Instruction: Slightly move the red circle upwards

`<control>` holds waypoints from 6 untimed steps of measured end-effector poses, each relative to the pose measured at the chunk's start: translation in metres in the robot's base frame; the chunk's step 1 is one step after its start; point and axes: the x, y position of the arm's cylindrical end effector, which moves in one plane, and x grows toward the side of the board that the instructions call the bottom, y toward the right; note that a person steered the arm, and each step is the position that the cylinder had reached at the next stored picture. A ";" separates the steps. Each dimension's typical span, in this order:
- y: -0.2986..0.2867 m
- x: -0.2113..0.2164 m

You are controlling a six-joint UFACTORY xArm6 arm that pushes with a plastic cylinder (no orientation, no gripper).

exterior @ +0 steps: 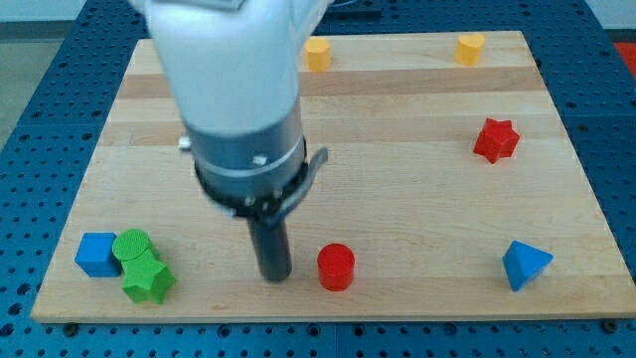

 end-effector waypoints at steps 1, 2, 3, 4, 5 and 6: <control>-0.001 0.017; 0.003 0.018; 0.025 0.017; 0.033 0.016; 0.033 -0.027; 0.033 -0.091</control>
